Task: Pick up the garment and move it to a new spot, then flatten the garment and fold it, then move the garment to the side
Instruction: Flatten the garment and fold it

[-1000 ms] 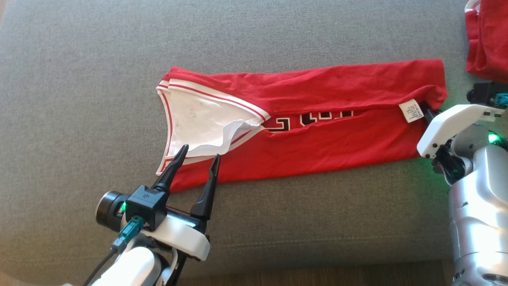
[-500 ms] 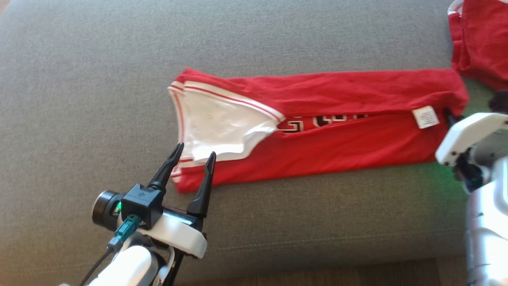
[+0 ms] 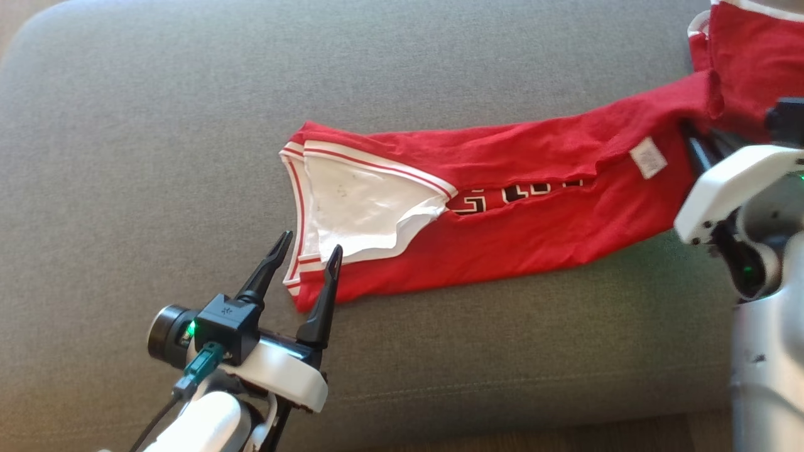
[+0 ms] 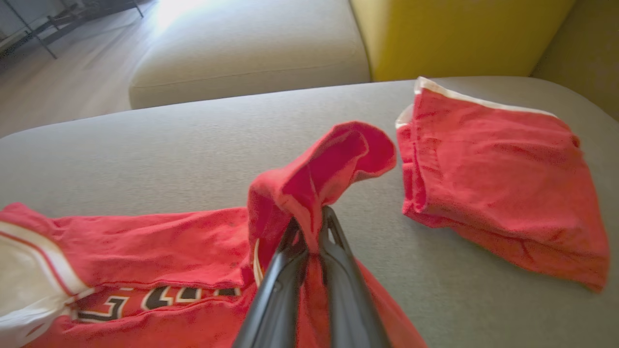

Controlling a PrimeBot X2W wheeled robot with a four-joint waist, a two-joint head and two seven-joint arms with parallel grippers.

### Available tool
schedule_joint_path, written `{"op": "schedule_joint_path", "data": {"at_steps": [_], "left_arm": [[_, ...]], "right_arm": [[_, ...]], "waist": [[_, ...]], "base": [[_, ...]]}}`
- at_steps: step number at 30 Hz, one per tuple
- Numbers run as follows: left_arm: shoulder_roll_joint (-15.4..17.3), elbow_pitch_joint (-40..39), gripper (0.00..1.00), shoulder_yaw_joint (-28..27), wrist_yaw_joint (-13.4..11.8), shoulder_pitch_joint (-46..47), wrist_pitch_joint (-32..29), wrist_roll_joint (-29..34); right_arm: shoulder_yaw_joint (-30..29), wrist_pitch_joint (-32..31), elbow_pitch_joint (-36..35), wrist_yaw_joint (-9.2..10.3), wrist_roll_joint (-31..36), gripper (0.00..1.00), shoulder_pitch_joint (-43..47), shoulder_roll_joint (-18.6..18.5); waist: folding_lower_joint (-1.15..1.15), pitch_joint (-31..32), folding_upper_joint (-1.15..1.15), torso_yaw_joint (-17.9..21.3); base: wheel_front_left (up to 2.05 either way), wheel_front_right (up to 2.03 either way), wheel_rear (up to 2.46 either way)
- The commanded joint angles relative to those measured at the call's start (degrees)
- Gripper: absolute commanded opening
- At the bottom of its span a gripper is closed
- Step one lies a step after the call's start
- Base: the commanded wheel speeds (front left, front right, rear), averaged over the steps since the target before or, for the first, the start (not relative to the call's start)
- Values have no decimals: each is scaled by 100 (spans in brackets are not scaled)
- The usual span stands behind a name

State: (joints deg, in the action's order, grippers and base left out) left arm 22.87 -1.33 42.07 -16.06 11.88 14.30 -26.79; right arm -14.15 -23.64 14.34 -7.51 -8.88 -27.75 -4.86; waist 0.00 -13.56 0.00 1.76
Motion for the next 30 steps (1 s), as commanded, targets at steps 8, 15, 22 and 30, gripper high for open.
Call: {"op": "schedule_joint_path", "data": {"at_steps": [8, 15, 22, 30], "left_arm": [[-16, -89, 100, -123, 59, 81, 70, -27], [-187, 15, 100, 12, 138, 74, 70, -41], [-251, 36, 100, 10, 142, 8, 70, -53], [-308, 44, 100, -12, 133, -61, 70, -35]], "right_arm": [[1056, -621, -1366, 2, -416, 0, 184, 169], [1749, -491, -987, 2, -1224, 0, 69, 196], [2300, -69, -124, 2, -1875, 0, -219, 197], [2791, 394, 873, 2, -2374, 0, -744, 198]], "waist": [[0, 146, 0, -276], [0, 308, 0, -950], [0, 337, 0, -1535], [0, 328, 0, -1904]], "base": [[0, 0, 0], [0, 0, 0], [0, 0, 0], [0, 0, 0]]}}
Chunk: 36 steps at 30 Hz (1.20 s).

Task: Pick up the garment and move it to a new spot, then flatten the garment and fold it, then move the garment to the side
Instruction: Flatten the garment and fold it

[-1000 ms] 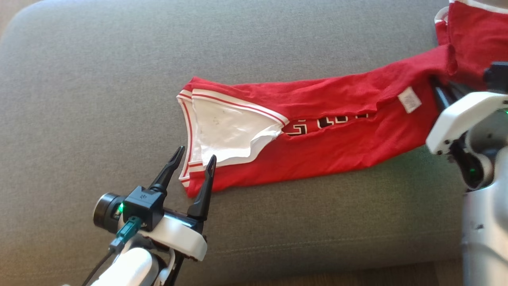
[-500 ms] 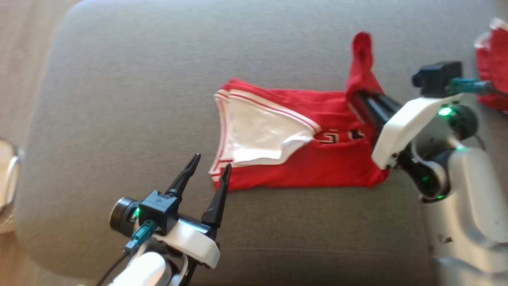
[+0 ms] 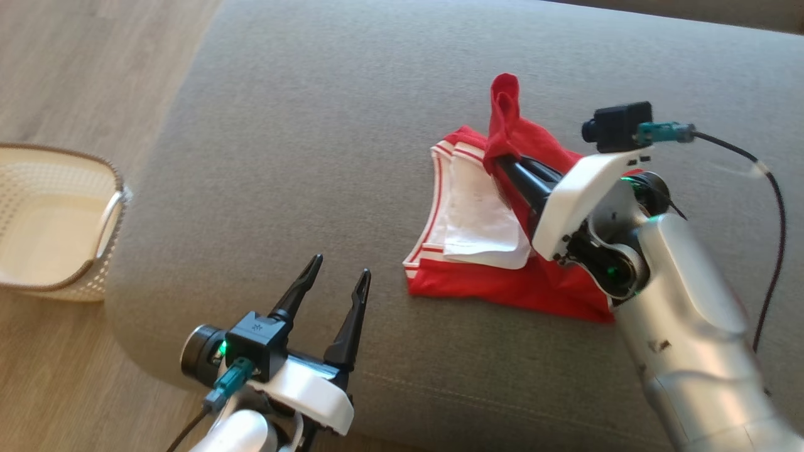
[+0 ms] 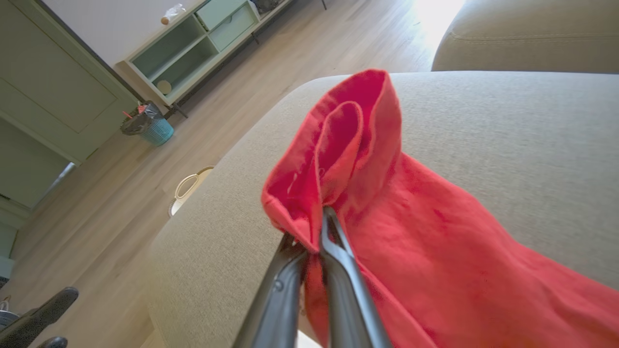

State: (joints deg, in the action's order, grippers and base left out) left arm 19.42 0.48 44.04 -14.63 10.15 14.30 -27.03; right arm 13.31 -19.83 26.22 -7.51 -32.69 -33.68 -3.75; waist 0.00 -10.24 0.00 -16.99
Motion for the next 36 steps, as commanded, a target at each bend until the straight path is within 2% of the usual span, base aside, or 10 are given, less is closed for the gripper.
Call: {"op": "schedule_joint_path", "data": {"at_steps": [1, 7, 8, 10, 11, 19, 29, 30, 31, 36], "left_arm": [[29, -136, 100, -204, -8, 107, 70, -5], [-31, -127, 100, -178, 20, 83, 70, 4], [-36, -122, 100, -185, 21, 81, 70, 4], [-39, -112, 100, -206, 18, 74, 70, 5], [-39, -109, 100, -222, 11, 68, 70, 4], [15, -160, 100, -345, -52, 45, 70, 31], [80, -300, 100, -449, -73, 49, 70, 95], [86, -308, 100, -449, -69, 51, 70, 99], [92, -315, 100, -447, -62, 55, 70, 102], [151, -341, 100, -475, -80, 42, 70, 96]], "right_arm": [[115, 75, -159, 2, -38, 0, -234, 87], [574, 306, 631, 2, -181, 0, -571, 87], [650, 328, 730, 2, -212, 8, -597, 87], [803, 361, 888, 2, -296, 57, -634, 87], [874, 387, 940, 2, -360, 100, -654, 87], [974, 1160, 655, 2, -693, 100, -1000, 87], [510, 1427, 483, 2, 893, 100, -618, 76], [563, 1457, 451, 2, 959, 56, -532, 46], [641, 1479, 429, 2, 1039, 0, -457, -8], [856, 1649, 355, 2, 1196, 0, -236, -172]], "waist": [[0, -12, 0, -66], [0, -65, 0, -184], [0, -73, 0, -184], [0, -81, 0, -167], [0, -81, 0, -142], [0, -118, 0, 263], [0, -182, 0, 628], [0, -187, 0, 630], [0, -193, 0, 622], [0, -222, 0, 577]], "base": [[0, 0, 0], [0, 0, 0], [0, 0, 0], [0, 0, 0], [0, 0, 0], [0, 0, 0], [0, 0, 0], [0, 0, 0], [0, 0, 0], [0, 0, 0]]}}
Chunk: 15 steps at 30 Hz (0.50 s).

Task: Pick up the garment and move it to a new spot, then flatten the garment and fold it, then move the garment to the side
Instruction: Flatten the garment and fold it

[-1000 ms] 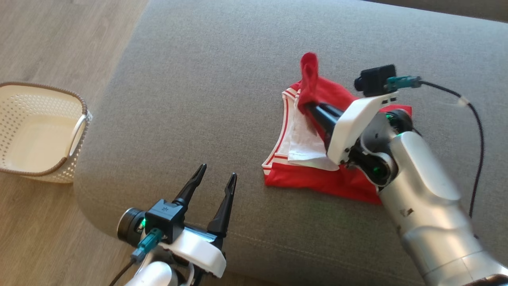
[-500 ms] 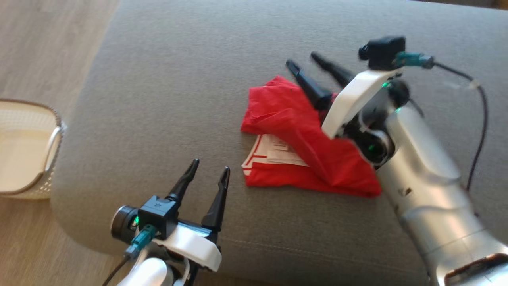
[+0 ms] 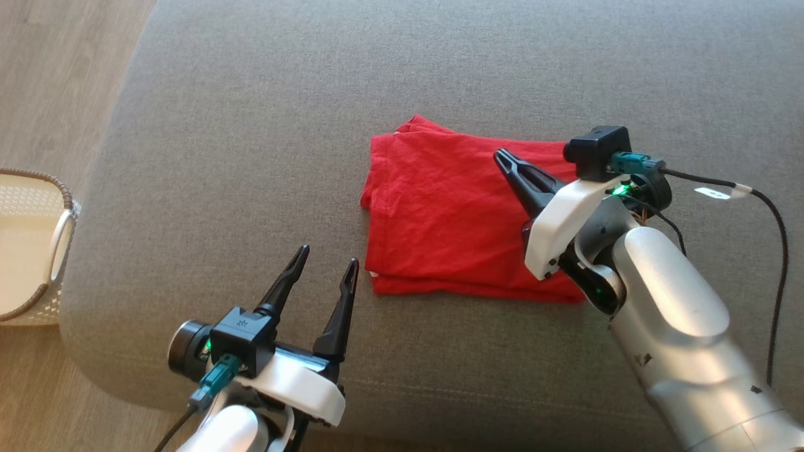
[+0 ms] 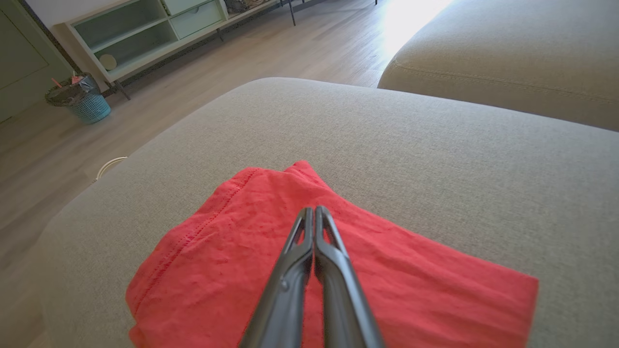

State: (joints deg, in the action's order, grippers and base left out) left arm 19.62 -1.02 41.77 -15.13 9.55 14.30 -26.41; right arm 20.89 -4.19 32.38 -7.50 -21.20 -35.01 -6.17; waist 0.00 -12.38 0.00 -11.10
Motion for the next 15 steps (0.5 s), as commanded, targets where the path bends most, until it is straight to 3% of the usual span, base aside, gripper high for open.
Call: {"op": "schedule_joint_path", "data": {"at_steps": [1, 8, 12, 13, 14, 15], "left_arm": [[138, -196, 100, -250, -29, 96, 70, 28], [84, -239, 100, -319, -97, 44, 70, 22], [35, -250, 100, -505, -198, -98, 70, -1], [18, -258, 100, -562, -226, -138, 70, -5], [3, -265, 100, -613, -244, -178, 70, -9], [-8, -274, 100, -656, -254, -212, 70, -7]], "right_arm": [[137, 132, -271, 1, 68, 0, -74, 68], [116, 604, -339, 1, 191, 0, 163, 42], [-184, 1032, -465, 1, 441, 0, 488, 72], [-323, 1123, -500, 1, 510, 41, 595, 97], [-464, 1208, -547, 1, 582, 100, 703, 127], [-582, 1291, -606, 1, 663, 100, 808, 155]], "waist": [[0, -8, 0, -21], [0, 85, 0, -46], [0, 222, 0, 53], [0, 259, 0, 90], [0, 293, 0, 129], [0, 327, 0, 169]], "base": [[0, 0, 0], [0, 0, 0], [0, 0, 0], [0, 0, 0], [0, 0, 0], [0, 0, 0]]}}
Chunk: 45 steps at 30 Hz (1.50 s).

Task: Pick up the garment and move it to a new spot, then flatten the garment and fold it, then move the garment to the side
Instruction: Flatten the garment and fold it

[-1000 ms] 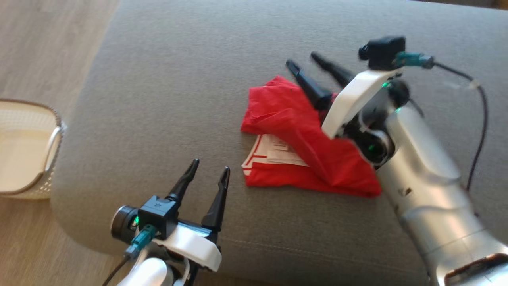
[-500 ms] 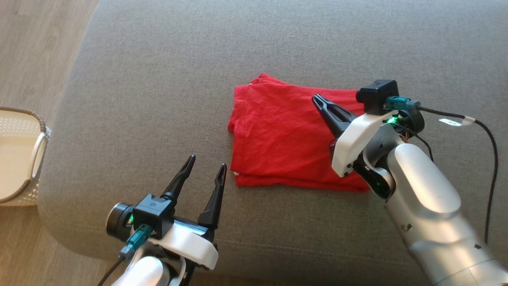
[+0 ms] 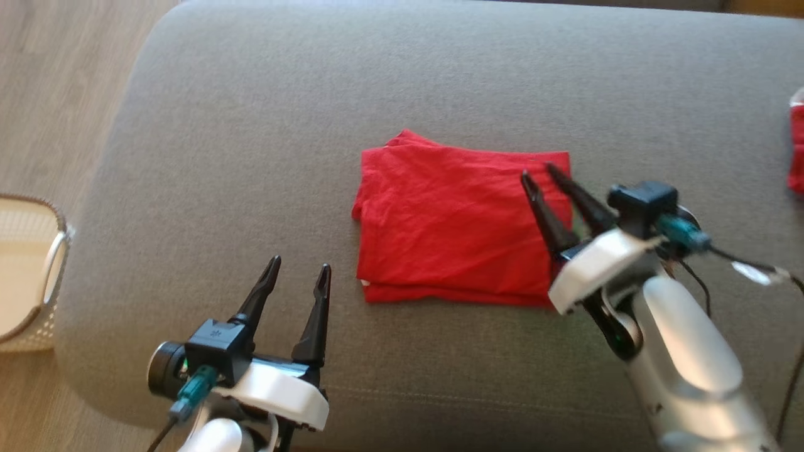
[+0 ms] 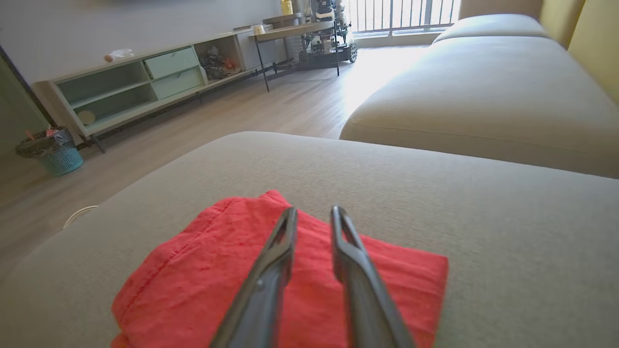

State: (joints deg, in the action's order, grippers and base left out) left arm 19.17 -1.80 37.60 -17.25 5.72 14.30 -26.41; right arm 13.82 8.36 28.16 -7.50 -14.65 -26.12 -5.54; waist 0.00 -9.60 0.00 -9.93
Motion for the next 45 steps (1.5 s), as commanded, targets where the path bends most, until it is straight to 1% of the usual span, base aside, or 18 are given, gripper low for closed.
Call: {"op": "schedule_joint_path", "data": {"at_steps": [1, 7, 10, 13, 16, 20, 25, 26, 27, 30, 37, 45], "left_arm": [[25, -207, 100, -283, -50, 140, 70, -3], [-81, -260, 100, -710, -51, -103, 70, -5], [-104, -238, 100, -920, -22, -242, 70, 135], [-172, -315, 100, -1154, -15, -346, 70, 453], [-377, -430, 100, -1426, 46, -520, 70, 668], [-665, -474, 100, -1800, 255, -805, 70, 878], [-895, -298, 100, -2134, 552, -1144, 70, 1275], [-953, -277, 100, -2204, 601, -1200, 70, 1334], [-1078, -242, 100, -2331, 704, -1316, 70, 1434], [-1217, -162, 100, -2460, 860, -1478, 70, 1594], [-1413, -26, 100, -2757, 1112, -1683, 70, 1896], [-1535, -43, 100, -2911, 1292, -1798, 70, 2059]], "right_arm": [[10, 124, -251, 1, 96, 100, 25, 117], [-596, 501, -661, 1, 399, 100, 684, 230], [-736, 632, -967, 1, 573, 100, 1012, 250], [-918, 659, -1501, 1, 446, 100, 1392, 261], [-1106, 662, -1978, 1, 426, 100, 1831, 264], [-1147, 663, -2400, 1, 846, 100, 2241, 265], [-1198, 663, -2627, 1, 1015, 100, 2585, 265], [-1197, 663, -2663, 1, 1038, 100, 2642, 266], [-1163, 664, -2690, 1, 1088, 100, 2762, 266], [-1141, 664, -2737, 1, 1141, 100, 2934, 266], [-1201, 664, -2689, 1, 988, 100, 3158, 266], [-1217, 664, -2688, 1, 961, 100, 3236, 266]], "waist": [[0, 83, 0, 93], [0, 293, 0, 336], [0, 399, 0, 442], [0, 526, 0, 515], [0, 654, 0, 585], [0, 825, 0, 668], [0, 991, 0, 731], [0, 1016, 0, 738], [0, 1077, 0, 747], [0, 1166, 0, 739], [0, 1307, 0, 727], [0, 1381, 0, 728]], "base": [[0, 0, 0], [0, 0, 0], [0, 0, 0], [0, 0, 0], [0, 0, 0], [0, 0, 0], [0, 0, 0], [0, 0, 0], [0, 0, 0], [0, 0, 0], [0, 0, 0], [0, 0, 0]]}}
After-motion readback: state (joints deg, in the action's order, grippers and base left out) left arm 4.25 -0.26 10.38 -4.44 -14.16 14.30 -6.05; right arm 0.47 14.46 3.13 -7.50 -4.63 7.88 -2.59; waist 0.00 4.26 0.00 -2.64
